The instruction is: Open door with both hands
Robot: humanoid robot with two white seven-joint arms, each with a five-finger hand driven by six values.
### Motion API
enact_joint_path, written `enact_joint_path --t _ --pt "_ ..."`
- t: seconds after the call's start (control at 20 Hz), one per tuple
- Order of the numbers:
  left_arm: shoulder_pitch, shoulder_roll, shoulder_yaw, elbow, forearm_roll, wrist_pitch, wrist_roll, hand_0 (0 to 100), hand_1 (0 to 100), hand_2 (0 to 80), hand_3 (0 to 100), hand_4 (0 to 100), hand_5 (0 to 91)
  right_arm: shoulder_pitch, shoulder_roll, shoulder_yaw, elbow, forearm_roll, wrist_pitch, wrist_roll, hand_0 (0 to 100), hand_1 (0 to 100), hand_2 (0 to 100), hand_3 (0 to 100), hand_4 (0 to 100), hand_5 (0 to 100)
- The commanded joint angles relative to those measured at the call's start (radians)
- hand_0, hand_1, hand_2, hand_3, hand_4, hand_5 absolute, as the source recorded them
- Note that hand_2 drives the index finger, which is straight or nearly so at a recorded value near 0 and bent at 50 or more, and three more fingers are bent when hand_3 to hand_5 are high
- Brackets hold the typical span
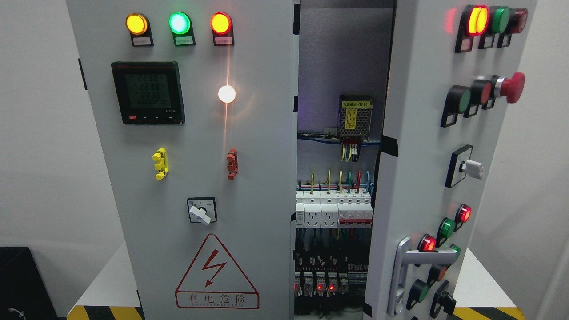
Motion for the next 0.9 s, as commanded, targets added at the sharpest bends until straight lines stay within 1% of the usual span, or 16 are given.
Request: enact_joint_path --t 0.0,0.15,0.3,0.4,0.5,0.6,0.65,0.7,0.75,0.8,0.85 --pt "0.021 0.013 0.000 -0.150 0.001 0.001 0.000 0 0 0.0 0 0 0.0 0.000 0.000 -0.006 0.000 -0.008 0.001 0.000 0 0 0 0 0 0" --pt "0.046 0.063 -0.004 -0.300 -0.001 0.000 0.000 0 0 0.0 0 0 0.0 0.000 0.000 -0.006 0.000 -0.009 -0.001 0.000 0 0 0 0 0 0" --pt "0.057 0.069 -0.007 -0.402 0.001 0.000 -0.001 0 0 0.0 0 0 0.0 0.000 0.000 -0.006 0.000 -0.008 0.001 0.000 0 0 0 0 0 0" --pt "0.060 0.069 -0.010 -0.457 0.001 0.000 -0.018 0 0 0.0 0 0 0.0 0.000 0.000 -0.006 0.000 -0.008 -0.001 0.000 0 0 0 0 0 0" --pt "0.087 0.069 -0.035 -0.534 0.001 0.000 -0.053 0 0 0.0 0 0 0.0 0.000 0.000 -0.008 0.000 -0.008 -0.001 0.000 0 0 0 0 0 0" --pt "0.136 0.094 -0.110 -0.653 0.002 0.000 -0.105 0 0 0.0 0 0 0.0 0.000 0.000 -0.006 0.000 -0.009 -0.001 0.000 0 0 0 0 0 0" --pt "0.165 0.124 -0.152 -0.725 0.004 0.001 -0.124 0 0 0.0 0 0 0.0 -0.001 0.000 -0.006 0.000 -0.008 -0.001 0.000 0 0 0 0 0 0" --pt "0.189 0.155 -0.195 -0.793 0.007 0.001 -0.127 0 0 0.0 0 0 0.0 0.000 0.000 -0.008 0.000 -0.008 -0.001 0.000 0 0 0 0 0 0" --pt "0.202 0.186 -0.246 -0.853 0.025 0.003 -0.127 0 0 0.0 0 0 0.0 0.000 0.000 -0.008 0.000 -0.008 0.001 0.000 0 0 0 0 0 0" --pt "0.207 0.215 -0.297 -0.906 0.057 0.004 -0.127 0 0 0.0 0 0 0.0 0.000 0.000 -0.008 0.000 -0.008 -0.001 0.000 0 0 0 0 0 0" --pt "0.209 0.246 -0.335 -0.961 0.105 0.006 -0.126 0 0 0.0 0 0 0.0 0.000 0.000 -0.008 0.000 -0.008 0.001 0.000 0 0 0 0 0 0"
